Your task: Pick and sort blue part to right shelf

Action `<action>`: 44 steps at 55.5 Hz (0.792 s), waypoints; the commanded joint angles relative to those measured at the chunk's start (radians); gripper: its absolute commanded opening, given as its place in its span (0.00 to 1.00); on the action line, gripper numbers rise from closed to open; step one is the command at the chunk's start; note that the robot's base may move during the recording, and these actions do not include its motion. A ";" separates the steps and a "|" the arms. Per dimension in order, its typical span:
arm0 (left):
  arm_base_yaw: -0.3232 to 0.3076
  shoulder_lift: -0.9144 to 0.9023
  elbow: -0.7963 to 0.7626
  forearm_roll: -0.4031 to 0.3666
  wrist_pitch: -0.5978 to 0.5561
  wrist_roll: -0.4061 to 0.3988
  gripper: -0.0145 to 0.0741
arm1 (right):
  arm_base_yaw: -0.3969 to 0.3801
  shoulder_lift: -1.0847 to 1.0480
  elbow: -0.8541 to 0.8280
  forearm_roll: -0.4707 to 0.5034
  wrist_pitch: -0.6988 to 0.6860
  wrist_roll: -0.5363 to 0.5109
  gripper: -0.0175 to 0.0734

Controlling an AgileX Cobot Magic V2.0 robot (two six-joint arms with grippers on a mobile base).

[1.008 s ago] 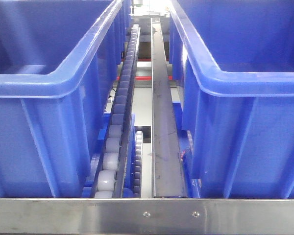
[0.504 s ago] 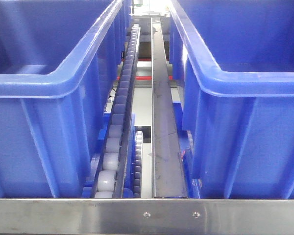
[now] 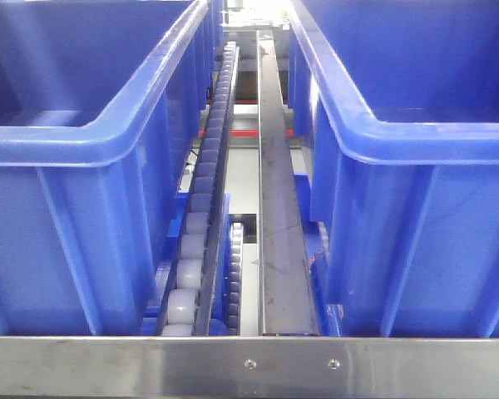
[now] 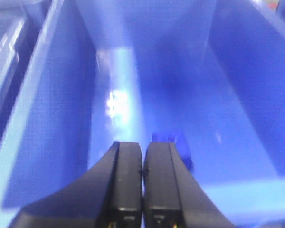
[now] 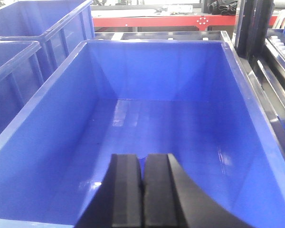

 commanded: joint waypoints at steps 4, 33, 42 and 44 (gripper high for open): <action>0.054 -0.082 0.061 -0.061 -0.187 -0.001 0.30 | 0.001 0.013 -0.025 -0.002 -0.100 -0.008 0.23; 0.132 -0.328 0.515 -0.083 -0.596 -0.001 0.30 | 0.001 0.013 -0.025 -0.002 -0.098 -0.008 0.23; 0.132 -0.328 0.515 -0.083 -0.592 -0.001 0.30 | 0.001 0.013 -0.025 -0.002 -0.097 -0.008 0.23; 0.132 -0.326 0.515 -0.083 -0.592 -0.001 0.30 | 0.001 0.013 -0.025 -0.002 -0.097 -0.008 0.23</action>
